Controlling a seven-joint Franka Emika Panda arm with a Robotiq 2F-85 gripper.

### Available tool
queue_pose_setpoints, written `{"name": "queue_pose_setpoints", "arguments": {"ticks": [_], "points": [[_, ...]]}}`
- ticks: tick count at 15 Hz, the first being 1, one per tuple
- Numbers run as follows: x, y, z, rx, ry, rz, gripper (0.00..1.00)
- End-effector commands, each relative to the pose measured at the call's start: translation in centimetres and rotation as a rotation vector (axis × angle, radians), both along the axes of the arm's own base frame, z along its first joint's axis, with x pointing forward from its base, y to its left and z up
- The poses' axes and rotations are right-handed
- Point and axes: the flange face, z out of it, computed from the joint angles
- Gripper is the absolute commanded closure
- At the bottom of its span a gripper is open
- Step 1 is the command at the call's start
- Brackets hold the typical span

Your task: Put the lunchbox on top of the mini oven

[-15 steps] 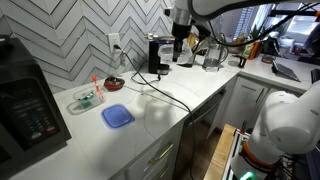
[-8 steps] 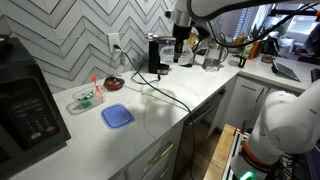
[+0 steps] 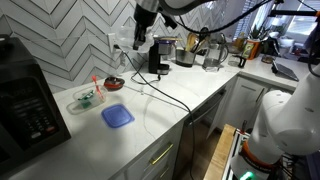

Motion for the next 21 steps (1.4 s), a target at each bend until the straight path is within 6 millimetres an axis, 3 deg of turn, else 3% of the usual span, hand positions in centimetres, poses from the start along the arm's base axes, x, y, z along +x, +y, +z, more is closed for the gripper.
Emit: {"name": "queue_pose_setpoints", "arguments": {"ticks": [1, 5, 6, 7, 10, 15, 16, 19, 21], "points": [[5.1, 6.9, 1.6, -0.002, -0.040, 0.199, 0.98], [7.3, 11.9, 4.1, 0.023, 0.002, 0.427, 0.98], [7.7, 12.0, 5.5, 0.019, -0.008, 0.485, 0.98], [6.7, 11.5, 3.3, 0.017, -0.015, 0.390, 0.93], [7.5, 12.0, 5.3, 0.018, -0.024, 0.455, 0.93], [7.7, 12.0, 5.3, 0.015, -0.022, 0.463, 0.93], [7.7, 12.0, 5.3, 0.015, -0.022, 0.463, 0.98], [8.7, 15.6, 7.8, -0.028, -0.039, 0.553, 0.98], [8.1, 18.4, 7.7, -0.042, 0.011, 0.666, 0.98]]}}
